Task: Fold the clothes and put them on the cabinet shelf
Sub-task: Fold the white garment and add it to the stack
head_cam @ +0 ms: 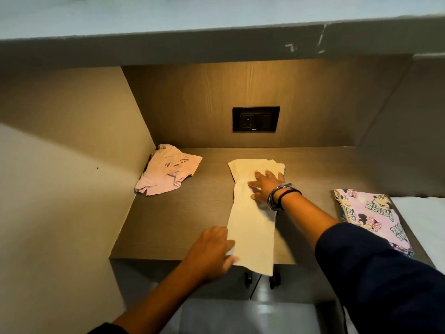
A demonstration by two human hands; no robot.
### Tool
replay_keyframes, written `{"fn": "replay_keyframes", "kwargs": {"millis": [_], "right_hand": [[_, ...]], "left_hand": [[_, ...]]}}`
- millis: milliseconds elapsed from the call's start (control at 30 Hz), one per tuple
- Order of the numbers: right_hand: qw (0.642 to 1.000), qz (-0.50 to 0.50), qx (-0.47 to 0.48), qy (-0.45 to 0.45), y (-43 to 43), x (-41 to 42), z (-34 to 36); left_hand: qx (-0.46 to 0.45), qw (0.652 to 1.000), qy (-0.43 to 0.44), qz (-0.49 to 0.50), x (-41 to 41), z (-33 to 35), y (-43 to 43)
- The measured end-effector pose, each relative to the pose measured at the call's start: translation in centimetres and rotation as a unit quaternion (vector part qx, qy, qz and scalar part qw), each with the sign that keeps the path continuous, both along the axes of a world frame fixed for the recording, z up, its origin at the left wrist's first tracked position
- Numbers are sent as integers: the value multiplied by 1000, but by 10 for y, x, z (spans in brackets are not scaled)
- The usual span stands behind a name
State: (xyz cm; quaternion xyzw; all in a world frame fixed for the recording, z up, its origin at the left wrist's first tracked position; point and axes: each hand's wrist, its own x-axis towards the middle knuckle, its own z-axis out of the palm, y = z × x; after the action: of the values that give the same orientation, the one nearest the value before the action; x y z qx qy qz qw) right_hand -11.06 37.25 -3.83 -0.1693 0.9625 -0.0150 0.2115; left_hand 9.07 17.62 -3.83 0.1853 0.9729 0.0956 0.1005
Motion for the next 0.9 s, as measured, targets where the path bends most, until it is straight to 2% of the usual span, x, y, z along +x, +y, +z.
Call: {"fn": "replay_keyframes", "kwargs": {"millis": [100, 233, 267, 333, 400, 467, 567, 633, 733, 800, 900], "right_hand": [[995, 59, -15, 74, -10, 18, 5], [964, 85, -216, 127, 3, 101, 2], [958, 114, -235, 122, 9, 123, -2], [962, 159, -201, 94, 28, 159, -14], [974, 180, -127, 60, 46, 181, -22], [973, 203, -82, 67, 54, 192, -23], [954, 230, -128, 145, 53, 201, -20], [938, 180, -246, 163, 54, 203, -20], [910, 15, -409, 69, 56, 199, -8], [885, -63, -461, 4, 54, 189, 3], [841, -171, -508, -71, 46, 166, 17]], "left_hand": [[-14, 999, 39, -21, 10, -8, 6], [-13, 997, 28, -76, 7, -17, 1], [-4, 996, 25, -87, 6, -19, 0], [35, 994, 41, -94, 4, -20, -2], [77, 990, 53, -102, 2, -16, -2], [88, 986, 59, -130, -2, -11, -2], [108, 980, 63, -153, -3, 0, -1], [123, 979, 14, -162, -1, 8, -1], [202, 966, -132, -91, -1, 23, -3], [319, 929, -188, 3, -9, 34, -5], [448, 849, -253, 119, -37, 48, -12]]}}
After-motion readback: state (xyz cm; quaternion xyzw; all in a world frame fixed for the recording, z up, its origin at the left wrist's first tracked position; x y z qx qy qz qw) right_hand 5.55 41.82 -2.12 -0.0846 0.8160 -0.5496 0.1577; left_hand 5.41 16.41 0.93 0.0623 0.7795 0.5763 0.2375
